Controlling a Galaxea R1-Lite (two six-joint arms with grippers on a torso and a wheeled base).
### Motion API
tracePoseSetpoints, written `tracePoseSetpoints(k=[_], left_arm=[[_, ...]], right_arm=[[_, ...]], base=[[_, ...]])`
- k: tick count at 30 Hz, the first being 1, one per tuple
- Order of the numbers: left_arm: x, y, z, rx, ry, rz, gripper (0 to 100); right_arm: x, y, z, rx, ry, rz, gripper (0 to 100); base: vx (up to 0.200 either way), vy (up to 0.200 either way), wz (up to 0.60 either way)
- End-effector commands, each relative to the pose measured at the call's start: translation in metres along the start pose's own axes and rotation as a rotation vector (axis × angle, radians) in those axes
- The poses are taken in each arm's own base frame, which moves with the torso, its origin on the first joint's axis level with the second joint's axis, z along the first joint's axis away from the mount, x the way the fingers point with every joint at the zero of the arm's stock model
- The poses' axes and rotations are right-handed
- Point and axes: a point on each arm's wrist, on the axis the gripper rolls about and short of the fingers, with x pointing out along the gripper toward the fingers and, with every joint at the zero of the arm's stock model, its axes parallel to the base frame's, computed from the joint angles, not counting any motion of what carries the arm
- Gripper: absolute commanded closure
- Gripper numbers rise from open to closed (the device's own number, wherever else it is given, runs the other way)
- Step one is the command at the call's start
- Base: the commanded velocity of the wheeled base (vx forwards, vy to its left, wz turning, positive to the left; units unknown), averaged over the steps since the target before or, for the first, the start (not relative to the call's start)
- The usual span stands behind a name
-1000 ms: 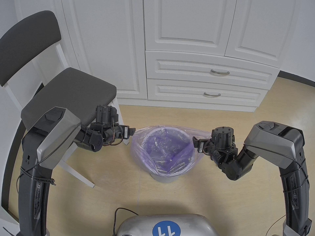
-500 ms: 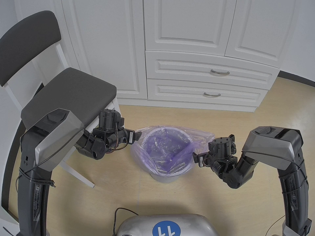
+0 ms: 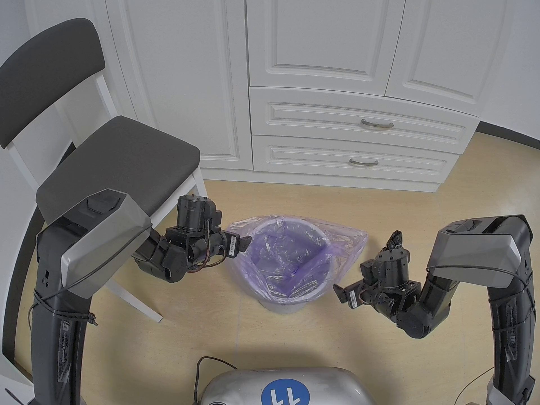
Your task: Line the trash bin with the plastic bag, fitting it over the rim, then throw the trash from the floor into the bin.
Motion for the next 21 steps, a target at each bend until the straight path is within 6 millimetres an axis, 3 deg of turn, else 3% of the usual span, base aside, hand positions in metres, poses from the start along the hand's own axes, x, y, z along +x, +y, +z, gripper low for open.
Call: tracePoseSetpoints(k=[1,5,10,16,21], left_arm=[[0.004,-0.015,-0.017,0.016,0.049,-0.027,0],[0.001,-0.013,-0.027,0.090,0.094,-0.027,0],[-0.012,-0.009,-0.039,0.203,0.154,-0.032,0],[-0.029,0.000,-0.039,0.275,0.190,-0.027,0],[-0.038,0.001,-0.042,0.310,0.197,-0.107,0]], right_arm=[[0.004,0.003,0.025,0.081,-0.145,-0.010,0],[0.016,0.017,0.040,0.166,-0.222,-0.012,0],[0.043,0.032,0.039,0.252,-0.254,-0.071,0],[0.048,0.034,0.034,0.254,-0.246,-0.070,0],[0.055,0.051,0.031,0.271,-0.258,-0.038,0]], base=[[0.000,0.000,0.00],[0.000,0.000,0.00],[0.000,0.000,0.00],[0.000,0.000,0.00],[0.000,0.000,0.00]])
